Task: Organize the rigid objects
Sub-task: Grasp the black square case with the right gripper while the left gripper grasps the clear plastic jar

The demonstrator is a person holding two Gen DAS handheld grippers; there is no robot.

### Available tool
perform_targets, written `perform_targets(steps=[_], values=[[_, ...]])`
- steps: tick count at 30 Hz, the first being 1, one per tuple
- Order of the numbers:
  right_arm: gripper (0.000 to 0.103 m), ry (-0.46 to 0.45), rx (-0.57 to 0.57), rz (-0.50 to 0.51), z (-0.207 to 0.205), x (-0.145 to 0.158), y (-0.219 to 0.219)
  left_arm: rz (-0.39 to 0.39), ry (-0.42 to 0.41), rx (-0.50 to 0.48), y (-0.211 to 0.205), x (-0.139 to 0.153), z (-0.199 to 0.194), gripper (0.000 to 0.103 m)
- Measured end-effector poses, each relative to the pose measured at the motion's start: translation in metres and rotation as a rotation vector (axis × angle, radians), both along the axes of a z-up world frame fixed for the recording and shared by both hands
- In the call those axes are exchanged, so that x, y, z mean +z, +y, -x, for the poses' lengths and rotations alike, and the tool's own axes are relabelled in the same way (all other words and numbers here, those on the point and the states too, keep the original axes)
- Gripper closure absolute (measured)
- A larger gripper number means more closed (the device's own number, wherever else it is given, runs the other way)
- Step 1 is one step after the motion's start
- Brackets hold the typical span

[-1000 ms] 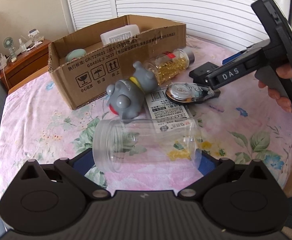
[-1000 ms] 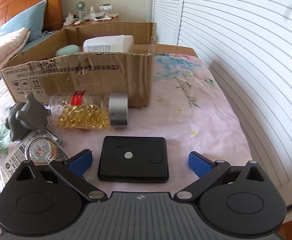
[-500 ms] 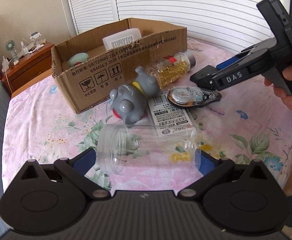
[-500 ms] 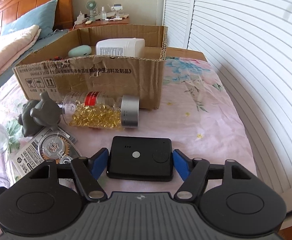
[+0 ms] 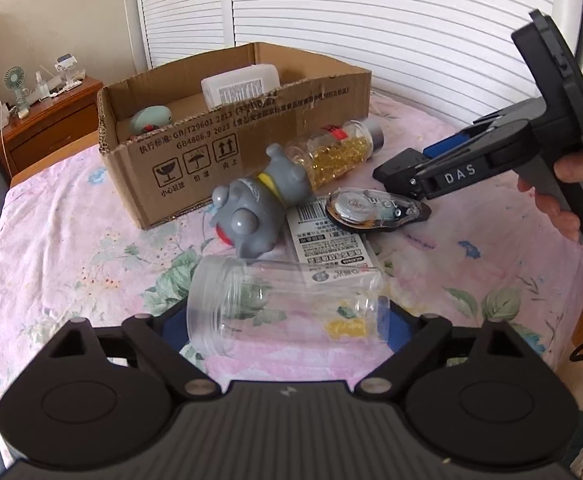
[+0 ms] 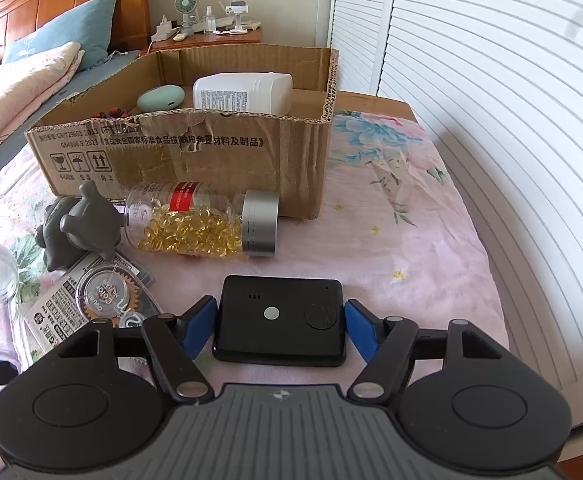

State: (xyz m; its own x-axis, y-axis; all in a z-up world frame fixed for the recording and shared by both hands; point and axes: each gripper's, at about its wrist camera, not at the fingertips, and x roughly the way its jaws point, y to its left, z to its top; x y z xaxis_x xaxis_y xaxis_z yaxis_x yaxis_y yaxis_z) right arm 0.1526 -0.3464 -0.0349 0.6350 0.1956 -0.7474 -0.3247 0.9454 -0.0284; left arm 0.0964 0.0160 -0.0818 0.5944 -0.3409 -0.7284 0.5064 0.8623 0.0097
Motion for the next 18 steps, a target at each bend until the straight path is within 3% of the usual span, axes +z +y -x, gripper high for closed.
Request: perform_targets(steps=[18], values=[[0.029,-0.04,0.102,0.027,0.02,0.045,-0.004,0.009,0.025,-0.072,0.009,0.033,0.002,0.012]])
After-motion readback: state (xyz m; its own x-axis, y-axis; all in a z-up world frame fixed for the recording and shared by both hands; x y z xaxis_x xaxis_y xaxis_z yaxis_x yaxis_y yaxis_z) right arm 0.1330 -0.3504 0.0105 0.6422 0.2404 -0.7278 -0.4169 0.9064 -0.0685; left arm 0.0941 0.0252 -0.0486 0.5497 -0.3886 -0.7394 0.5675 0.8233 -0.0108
